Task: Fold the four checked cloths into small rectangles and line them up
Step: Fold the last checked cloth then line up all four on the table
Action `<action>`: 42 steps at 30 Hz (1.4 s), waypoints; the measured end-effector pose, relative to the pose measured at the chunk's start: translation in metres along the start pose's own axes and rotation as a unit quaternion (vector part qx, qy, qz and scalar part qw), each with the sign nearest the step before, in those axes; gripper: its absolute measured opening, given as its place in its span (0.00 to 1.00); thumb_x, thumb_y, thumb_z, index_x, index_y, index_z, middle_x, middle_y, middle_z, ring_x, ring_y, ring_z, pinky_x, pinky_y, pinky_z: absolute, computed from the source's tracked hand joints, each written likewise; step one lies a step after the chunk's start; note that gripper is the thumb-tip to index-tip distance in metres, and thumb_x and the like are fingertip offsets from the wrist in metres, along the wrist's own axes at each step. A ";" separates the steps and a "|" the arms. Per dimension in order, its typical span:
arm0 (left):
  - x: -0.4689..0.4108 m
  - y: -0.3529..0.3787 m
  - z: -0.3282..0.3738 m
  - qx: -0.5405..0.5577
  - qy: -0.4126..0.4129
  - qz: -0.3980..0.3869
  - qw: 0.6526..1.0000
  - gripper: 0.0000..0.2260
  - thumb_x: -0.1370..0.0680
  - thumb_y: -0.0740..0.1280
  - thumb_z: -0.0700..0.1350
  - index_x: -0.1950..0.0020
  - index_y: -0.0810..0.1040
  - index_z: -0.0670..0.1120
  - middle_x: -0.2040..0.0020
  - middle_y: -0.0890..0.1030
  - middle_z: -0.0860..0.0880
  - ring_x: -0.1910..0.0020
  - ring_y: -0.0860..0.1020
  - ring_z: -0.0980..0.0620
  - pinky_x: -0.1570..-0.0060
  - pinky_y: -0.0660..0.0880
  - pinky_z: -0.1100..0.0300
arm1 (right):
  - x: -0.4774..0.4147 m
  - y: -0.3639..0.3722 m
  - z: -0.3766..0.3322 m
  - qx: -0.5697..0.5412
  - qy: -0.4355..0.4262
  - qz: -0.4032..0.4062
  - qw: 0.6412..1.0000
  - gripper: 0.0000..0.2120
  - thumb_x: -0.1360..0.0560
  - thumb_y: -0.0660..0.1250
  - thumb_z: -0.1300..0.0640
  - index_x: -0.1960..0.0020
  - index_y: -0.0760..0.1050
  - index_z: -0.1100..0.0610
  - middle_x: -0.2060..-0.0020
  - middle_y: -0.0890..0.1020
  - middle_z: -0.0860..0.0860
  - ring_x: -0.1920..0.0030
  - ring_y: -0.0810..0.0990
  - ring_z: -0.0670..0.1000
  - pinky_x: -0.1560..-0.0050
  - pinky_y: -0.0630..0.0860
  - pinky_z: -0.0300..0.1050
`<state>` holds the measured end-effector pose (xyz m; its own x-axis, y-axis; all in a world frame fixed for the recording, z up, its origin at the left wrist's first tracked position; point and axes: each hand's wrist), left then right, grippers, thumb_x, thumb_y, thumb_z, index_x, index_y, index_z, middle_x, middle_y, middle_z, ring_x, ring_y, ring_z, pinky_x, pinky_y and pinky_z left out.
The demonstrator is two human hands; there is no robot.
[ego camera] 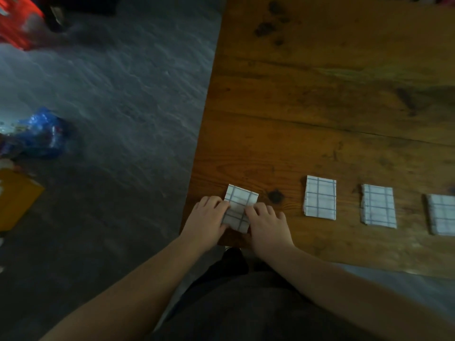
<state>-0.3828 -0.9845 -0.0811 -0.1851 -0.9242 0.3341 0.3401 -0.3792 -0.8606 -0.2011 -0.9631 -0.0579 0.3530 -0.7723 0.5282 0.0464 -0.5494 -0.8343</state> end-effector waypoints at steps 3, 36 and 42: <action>-0.017 0.000 0.015 0.003 0.021 0.011 1.000 0.21 0.22 0.69 0.52 0.30 0.70 0.53 0.35 0.72 0.52 0.35 0.69 0.50 0.35 0.68 0.54 | -0.004 -0.007 0.013 -0.018 0.040 0.019 0.999 0.28 0.22 0.69 0.48 0.26 0.61 0.47 0.30 0.68 0.51 0.29 0.69 0.55 0.31 0.69 0.58; -0.060 -0.004 0.042 -0.013 0.030 -0.001 0.999 0.21 0.20 0.67 0.48 0.28 0.68 0.54 0.32 0.70 0.51 0.32 0.68 0.51 0.33 0.69 0.53 | -0.018 -0.018 0.055 -0.113 0.093 0.054 0.988 0.25 0.20 0.65 0.55 0.25 0.64 0.46 0.27 0.67 0.49 0.26 0.66 0.55 0.26 0.66 0.59; -0.049 -0.009 0.058 -0.031 0.007 0.022 0.999 0.24 0.21 0.68 0.49 0.26 0.67 0.53 0.30 0.69 0.51 0.30 0.67 0.50 0.31 0.68 0.53 | 0.002 -0.022 0.064 -0.119 0.078 0.082 0.986 0.26 0.19 0.65 0.53 0.23 0.63 0.47 0.27 0.69 0.48 0.27 0.68 0.54 0.26 0.66 0.57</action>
<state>-0.3238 -0.9386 -0.0672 -0.1844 -0.9389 0.2907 0.2904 -0.3347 -0.8965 -0.1417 -0.9320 -0.0482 0.1894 -0.8864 0.4224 -0.2275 -0.4581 -0.8593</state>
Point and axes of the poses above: each hand's wrist, its own x-axis away from the middle knuckle, its own y-axis out of the palm, z = x × y
